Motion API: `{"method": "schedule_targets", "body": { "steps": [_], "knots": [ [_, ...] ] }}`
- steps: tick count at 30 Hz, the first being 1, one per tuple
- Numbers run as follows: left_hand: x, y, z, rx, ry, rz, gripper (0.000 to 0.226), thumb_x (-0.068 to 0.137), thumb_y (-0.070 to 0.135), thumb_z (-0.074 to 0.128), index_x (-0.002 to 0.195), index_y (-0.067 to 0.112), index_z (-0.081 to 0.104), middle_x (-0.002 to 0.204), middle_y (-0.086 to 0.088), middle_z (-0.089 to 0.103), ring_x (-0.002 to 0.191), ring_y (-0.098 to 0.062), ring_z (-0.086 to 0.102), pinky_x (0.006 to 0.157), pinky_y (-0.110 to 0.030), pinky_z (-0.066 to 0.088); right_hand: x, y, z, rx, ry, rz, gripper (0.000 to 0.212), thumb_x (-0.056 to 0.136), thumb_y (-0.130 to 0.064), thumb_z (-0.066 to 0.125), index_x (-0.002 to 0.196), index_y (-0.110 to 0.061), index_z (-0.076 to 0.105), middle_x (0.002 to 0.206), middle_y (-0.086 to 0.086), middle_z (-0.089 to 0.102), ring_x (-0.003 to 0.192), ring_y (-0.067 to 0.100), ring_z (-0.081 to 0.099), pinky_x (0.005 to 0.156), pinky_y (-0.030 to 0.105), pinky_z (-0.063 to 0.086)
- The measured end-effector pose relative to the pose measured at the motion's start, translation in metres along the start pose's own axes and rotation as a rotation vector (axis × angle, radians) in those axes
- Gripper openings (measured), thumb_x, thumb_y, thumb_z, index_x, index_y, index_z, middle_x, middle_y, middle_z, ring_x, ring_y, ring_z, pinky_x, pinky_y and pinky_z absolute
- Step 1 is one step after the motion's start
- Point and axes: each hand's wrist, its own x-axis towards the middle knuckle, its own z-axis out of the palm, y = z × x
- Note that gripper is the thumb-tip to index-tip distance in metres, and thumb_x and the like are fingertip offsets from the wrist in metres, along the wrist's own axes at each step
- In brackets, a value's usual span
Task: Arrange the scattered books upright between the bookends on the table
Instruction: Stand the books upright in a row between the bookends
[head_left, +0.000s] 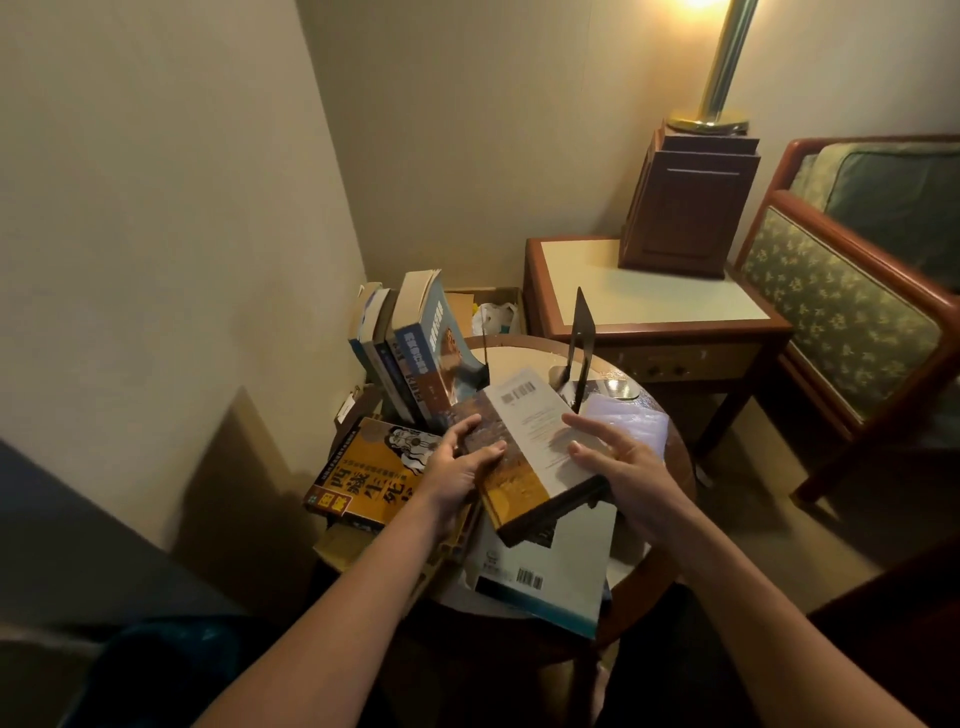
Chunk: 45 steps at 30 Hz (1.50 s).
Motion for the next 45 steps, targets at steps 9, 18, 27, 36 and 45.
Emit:
{"method": "schedule_targets", "body": {
  "steps": [9,18,27,36,45],
  "knots": [
    [-0.021,-0.011,-0.085,0.731,0.23,0.028,0.066,0.095,0.055,0.057,0.155,0.038,0.033,0.167,-0.008,0.016,0.152,-0.039,0.015,0.12,-0.055,0.02,0.019,-0.013,0.053,-0.111,-0.155,0.071,0.024,0.097,-0.022,0.062,0.115,-0.033,0.074,0.124,0.012,0.059,0.104,0.03,0.067,0.078,0.034,0.061],
    [-0.016,-0.015,-0.094,1.032,0.296,0.052,0.104,0.072,0.096,0.002,0.157,0.04,0.023,0.167,-0.002,0.021,0.152,-0.033,0.015,0.121,-0.055,0.015,0.035,-0.018,0.084,-0.09,0.104,0.069,0.064,0.09,-0.034,0.073,0.148,-0.032,0.046,0.135,0.01,0.052,0.111,0.031,0.06,0.097,0.052,0.054],
    [-0.015,-0.008,-0.093,1.072,0.295,-0.001,0.08,0.086,0.084,0.013,0.156,0.047,0.022,0.159,-0.007,0.034,0.142,-0.043,0.026,0.114,-0.056,0.025,0.031,-0.028,0.114,-0.469,0.048,-0.143,0.07,0.1,-0.032,0.058,0.157,-0.042,0.019,0.1,-0.006,0.055,0.087,0.019,0.069,0.071,0.04,0.064],
    [-0.01,-0.012,-0.087,1.157,0.263,-0.052,0.088,0.075,0.09,-0.002,0.155,0.053,0.005,0.16,-0.01,0.029,0.144,-0.045,0.019,0.115,-0.057,0.02,0.014,-0.018,0.114,-0.592,0.059,-0.106,0.076,0.094,-0.034,0.067,0.157,-0.042,0.023,0.145,0.01,0.05,0.096,0.017,0.065,0.074,0.038,0.064],
    [-0.016,-0.021,-0.063,1.382,0.018,0.034,0.065,0.105,0.036,0.025,0.157,0.027,-0.013,0.167,-0.017,-0.012,0.15,-0.05,-0.007,0.115,-0.071,0.016,0.022,-0.048,0.1,-0.615,0.089,-0.228,0.055,0.091,-0.029,0.072,0.142,-0.04,0.054,0.13,0.002,0.058,0.105,0.018,0.062,0.074,0.035,0.063]
  ]
}}
